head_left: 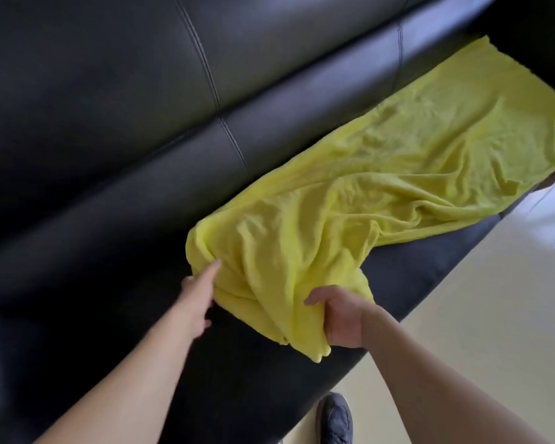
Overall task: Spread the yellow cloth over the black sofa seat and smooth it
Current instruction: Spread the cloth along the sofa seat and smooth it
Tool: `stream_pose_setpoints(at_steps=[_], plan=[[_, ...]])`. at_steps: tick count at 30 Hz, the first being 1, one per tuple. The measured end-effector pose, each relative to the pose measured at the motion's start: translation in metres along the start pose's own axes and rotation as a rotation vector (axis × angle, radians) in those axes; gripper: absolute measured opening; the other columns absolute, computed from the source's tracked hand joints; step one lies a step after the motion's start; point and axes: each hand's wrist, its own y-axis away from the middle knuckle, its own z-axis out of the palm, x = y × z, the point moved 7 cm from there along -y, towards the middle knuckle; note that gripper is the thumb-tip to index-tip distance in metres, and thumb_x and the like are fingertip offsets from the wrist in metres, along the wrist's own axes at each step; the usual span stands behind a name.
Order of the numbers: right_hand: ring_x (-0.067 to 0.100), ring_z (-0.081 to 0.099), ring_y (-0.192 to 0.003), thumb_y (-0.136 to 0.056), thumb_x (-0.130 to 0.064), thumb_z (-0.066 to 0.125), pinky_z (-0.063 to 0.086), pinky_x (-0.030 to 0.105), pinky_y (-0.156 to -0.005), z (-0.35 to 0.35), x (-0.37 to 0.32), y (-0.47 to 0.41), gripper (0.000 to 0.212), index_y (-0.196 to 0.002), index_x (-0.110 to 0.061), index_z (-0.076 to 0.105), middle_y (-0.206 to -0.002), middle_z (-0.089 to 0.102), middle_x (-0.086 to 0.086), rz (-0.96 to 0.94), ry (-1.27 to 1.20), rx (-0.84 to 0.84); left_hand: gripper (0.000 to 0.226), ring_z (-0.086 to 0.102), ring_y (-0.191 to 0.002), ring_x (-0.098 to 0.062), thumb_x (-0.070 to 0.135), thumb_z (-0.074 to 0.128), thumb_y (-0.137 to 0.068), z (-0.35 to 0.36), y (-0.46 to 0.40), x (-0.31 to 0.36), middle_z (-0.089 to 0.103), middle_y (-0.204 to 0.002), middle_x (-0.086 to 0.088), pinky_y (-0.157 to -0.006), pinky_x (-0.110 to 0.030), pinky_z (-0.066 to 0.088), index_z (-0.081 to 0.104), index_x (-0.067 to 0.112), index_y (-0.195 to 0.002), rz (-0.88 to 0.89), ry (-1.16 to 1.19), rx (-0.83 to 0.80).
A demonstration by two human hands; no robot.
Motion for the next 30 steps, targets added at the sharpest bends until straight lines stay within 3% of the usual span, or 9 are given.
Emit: stream_pose_setpoints(at_steps=[3, 6, 10, 14, 16, 19, 23, 27, 30], plan=[[0.033, 0.058, -0.116, -0.06, -0.013, 0.081, 0.042, 0.047, -0.106, 0.006, 0.019, -0.005, 0.086, -0.138, -0.008, 0.045, -0.128, 0.059, 0.013, 0.154, 0.349, 0.051, 0.063, 0.044, -0.123, -0.033, 0.046, 0.055, -0.09, 0.019, -0.008, -0.015, 0.037, -0.141, -0.008, -0.098, -0.05, 0.043, 0.035, 0.019, -0.143, 0.074, -0.299, 0.125], [0.034, 0.065, -0.105, -0.084, -0.017, 0.065, 0.049, 0.047, -0.098, 0.018, 0.004, 0.008, 0.053, -0.132, -0.003, 0.051, -0.119, 0.066, 0.018, -0.006, 0.061, 0.03, 0.023, 0.053, -0.103, -0.027, 0.024, 0.053, -0.088, 0.018, 0.019, -0.001, 0.045, -0.115, -0.001, -0.079, -0.041, 0.05, 0.048, 0.019, -0.11, 0.445, -0.391, 0.284], [0.033, 0.064, -0.106, -0.09, -0.016, 0.05, 0.051, 0.049, -0.094, 0.04, -0.038, 0.053, 0.044, -0.131, -0.001, 0.055, -0.124, 0.063, 0.019, -0.316, -0.387, -0.178, 0.034, 0.054, -0.094, -0.015, 0.013, 0.059, -0.082, 0.038, 0.076, -0.018, 0.046, -0.106, 0.007, -0.072, -0.028, 0.05, 0.042, 0.029, -0.107, 0.692, -0.518, -0.1], [0.033, 0.062, -0.108, -0.082, -0.011, 0.049, 0.048, 0.051, -0.096, 0.063, -0.068, 0.094, 0.048, -0.126, 0.005, 0.055, -0.123, 0.061, 0.019, -0.42, -0.455, -0.199, 0.056, 0.047, -0.112, -0.006, 0.03, 0.067, -0.073, 0.061, 0.117, -0.039, 0.037, -0.13, 0.01, -0.082, -0.022, 0.042, 0.04, 0.04, -0.12, 0.414, -0.458, -0.543], [0.033, 0.062, -0.104, -0.079, -0.009, 0.049, 0.05, 0.053, -0.09, 0.074, -0.077, 0.113, 0.048, -0.124, 0.006, 0.055, -0.12, 0.061, 0.02, -0.451, -0.463, -0.167, 0.071, 0.036, -0.123, -0.007, 0.037, 0.071, -0.069, 0.069, 0.128, -0.043, 0.025, -0.137, 0.014, -0.096, -0.029, 0.037, 0.032, 0.046, -0.127, 0.397, -0.51, -0.61], [0.033, 0.064, -0.099, -0.077, -0.007, 0.048, 0.053, 0.051, -0.082, 0.085, -0.087, 0.131, 0.045, -0.12, 0.007, 0.055, -0.112, 0.063, 0.02, -0.485, -0.476, -0.129, 0.094, 0.032, -0.129, -0.013, 0.057, 0.079, -0.06, 0.071, 0.127, -0.036, 0.024, -0.137, 0.012, -0.108, -0.039, 0.037, 0.029, 0.042, -0.138, 0.425, -0.538, -0.36], [0.034, 0.065, -0.096, -0.075, -0.005, 0.048, 0.053, 0.052, -0.081, 0.097, -0.095, 0.145, 0.045, -0.118, 0.008, 0.055, -0.11, 0.063, 0.02, -0.509, -0.461, -0.117, 0.014, 0.054, -0.095, -0.019, 0.034, 0.057, -0.092, 0.062, 0.132, -0.017, 0.057, -0.103, 0.002, -0.076, -0.033, 0.047, 0.059, 0.023, -0.099, 0.394, -0.223, -0.142], [0.039, 0.064, -0.104, -0.071, 0.004, 0.035, 0.049, 0.051, -0.096, 0.088, -0.106, 0.141, 0.051, -0.117, 0.01, 0.056, -0.123, 0.061, 0.024, -0.524, -0.441, -0.094, 0.019, 0.059, -0.091, -0.024, 0.024, 0.043, -0.098, 0.001, 0.126, 0.006, 0.062, -0.103, -0.009, -0.084, -0.039, 0.05, 0.059, 0.014, -0.103, 0.251, 0.171, 0.073], [0.034, 0.047, -0.129, -0.084, 0.011, 0.022, 0.038, 0.046, -0.106, 0.065, -0.087, 0.112, 0.059, -0.139, 0.001, 0.042, -0.143, 0.046, 0.019, -0.423, -0.286, 0.136, 0.018, 0.055, -0.081, -0.02, 0.02, 0.034, -0.099, -0.058, 0.16, 0.059, 0.055, -0.091, -0.002, -0.076, -0.035, 0.049, 0.051, 0.013, -0.099, 0.465, 0.32, 0.351]])
